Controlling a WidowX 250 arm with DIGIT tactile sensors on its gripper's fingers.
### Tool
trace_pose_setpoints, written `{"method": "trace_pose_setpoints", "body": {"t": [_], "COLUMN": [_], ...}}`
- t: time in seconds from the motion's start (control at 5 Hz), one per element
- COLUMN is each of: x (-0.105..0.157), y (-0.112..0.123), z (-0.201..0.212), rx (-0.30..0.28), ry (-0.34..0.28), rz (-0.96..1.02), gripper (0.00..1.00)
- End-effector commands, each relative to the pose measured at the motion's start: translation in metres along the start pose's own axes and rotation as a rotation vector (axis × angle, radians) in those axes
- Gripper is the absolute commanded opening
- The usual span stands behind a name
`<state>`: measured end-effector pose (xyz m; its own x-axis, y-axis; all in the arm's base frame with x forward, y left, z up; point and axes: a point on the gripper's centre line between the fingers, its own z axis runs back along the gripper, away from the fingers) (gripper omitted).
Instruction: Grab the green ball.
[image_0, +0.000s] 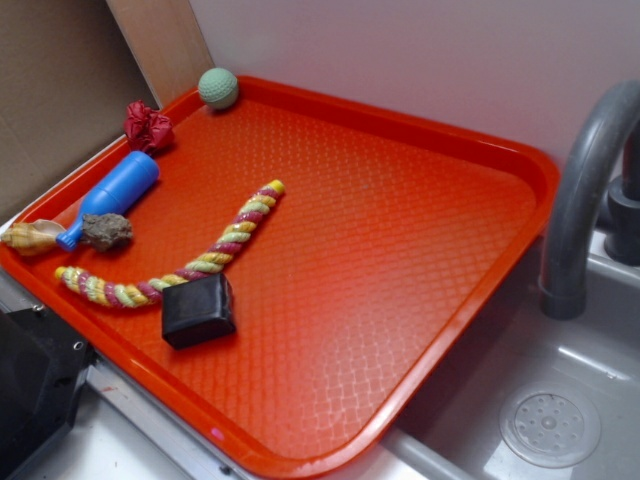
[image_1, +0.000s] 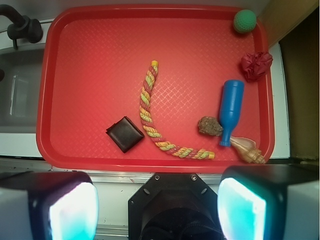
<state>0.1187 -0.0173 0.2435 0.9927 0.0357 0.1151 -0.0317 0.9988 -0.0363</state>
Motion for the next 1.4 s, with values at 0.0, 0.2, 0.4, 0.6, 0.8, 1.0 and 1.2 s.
{"method": "trace_pose_setpoints", "body": {"t": [0.0, 0.2, 0.4, 0.6, 0.8, 1.0, 1.2], "x": [0.000, 0.047, 0.089, 0.133, 0.158, 0.164, 0.172], "y": [0.000, 0.007, 0.013, 0.027, 0.052, 0.077, 0.106], "z": [0.000, -0.028, -0.045, -0.071, -0.088, -0.098, -0.111], "rx": [0.000, 0.003, 0.030, 0.067, 0.033, 0.026, 0.063], "ry": [0.000, -0.017, -0.024, -0.075, -0.106, -0.131, -0.127], "rz": [0.000, 0.205, 0.302, 0.455, 0.546, 0.604, 0.655], "gripper": [1.00, 1.00, 1.00, 1.00, 1.00, 1.00, 1.00]}}
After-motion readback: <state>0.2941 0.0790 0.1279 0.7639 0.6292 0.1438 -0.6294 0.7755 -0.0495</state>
